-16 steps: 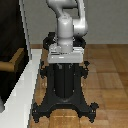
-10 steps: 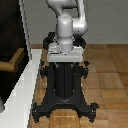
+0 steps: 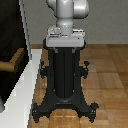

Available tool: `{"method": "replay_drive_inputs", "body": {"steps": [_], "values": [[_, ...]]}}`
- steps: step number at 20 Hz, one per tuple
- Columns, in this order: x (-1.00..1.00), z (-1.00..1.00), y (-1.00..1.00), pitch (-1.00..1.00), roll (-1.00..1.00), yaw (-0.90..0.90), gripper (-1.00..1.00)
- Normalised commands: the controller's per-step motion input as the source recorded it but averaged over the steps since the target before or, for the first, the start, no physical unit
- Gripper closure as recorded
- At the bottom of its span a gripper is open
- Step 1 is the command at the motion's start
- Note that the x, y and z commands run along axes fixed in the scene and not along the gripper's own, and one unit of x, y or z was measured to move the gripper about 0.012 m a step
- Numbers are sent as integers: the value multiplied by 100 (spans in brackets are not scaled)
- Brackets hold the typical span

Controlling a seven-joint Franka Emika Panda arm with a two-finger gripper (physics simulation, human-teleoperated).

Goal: Open the door by pressing down and pulling on the handle.

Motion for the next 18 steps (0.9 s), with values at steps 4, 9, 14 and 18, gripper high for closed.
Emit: {"method": "replay_drive_inputs", "body": {"steps": [4, 9, 14, 18], "values": [[0, 25, 0, 0, 0, 0, -100], [0, 0, -60, 0, 0, 0, -100], [0, 0, -80, 0, 0, 0, -100], [0, 0, -50, 0, 0, 0, -100]]}}
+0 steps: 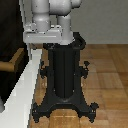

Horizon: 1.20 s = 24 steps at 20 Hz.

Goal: Open the door by pressing down and pulling on the handle.

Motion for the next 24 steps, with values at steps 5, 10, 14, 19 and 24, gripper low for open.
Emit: {"method": "replay_drive_inputs", "body": {"steps": [5, 10, 14, 19, 24], "values": [[0, 0, -80, 0, 0, 0, -100], [0, 0, -40, 0, 0, 0, -100], [0, 0, -50, 0, 0, 0, -100], [0, 0, -20, 0, 0, -6, -100], [0, 0, 0, 0, 0, -9, -100]]}}
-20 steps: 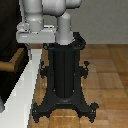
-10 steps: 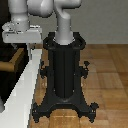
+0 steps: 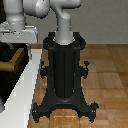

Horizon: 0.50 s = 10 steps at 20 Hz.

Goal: Open the door by pressing down and pulling on the handle.

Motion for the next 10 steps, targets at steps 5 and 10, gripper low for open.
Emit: {"method": "replay_drive_inputs", "body": {"steps": [5, 10], "values": [[0, 0, 0, 0, 0, -12, -100], [0, 0, -60, 0, 0, 0, -100]]}}
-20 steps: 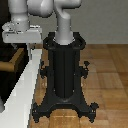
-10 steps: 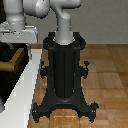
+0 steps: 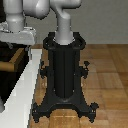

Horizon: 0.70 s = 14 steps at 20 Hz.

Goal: Open the door by pressing down and pulling on the handle.

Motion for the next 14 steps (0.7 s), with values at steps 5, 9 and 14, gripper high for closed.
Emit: {"method": "replay_drive_inputs", "body": {"steps": [5, 9, 14], "values": [[0, 0, 0, 0, 0, 0, -100], [0, -25, -50, 0, 0, 0, -100], [0, -80, -60, 0, 0, 0, -100]]}}
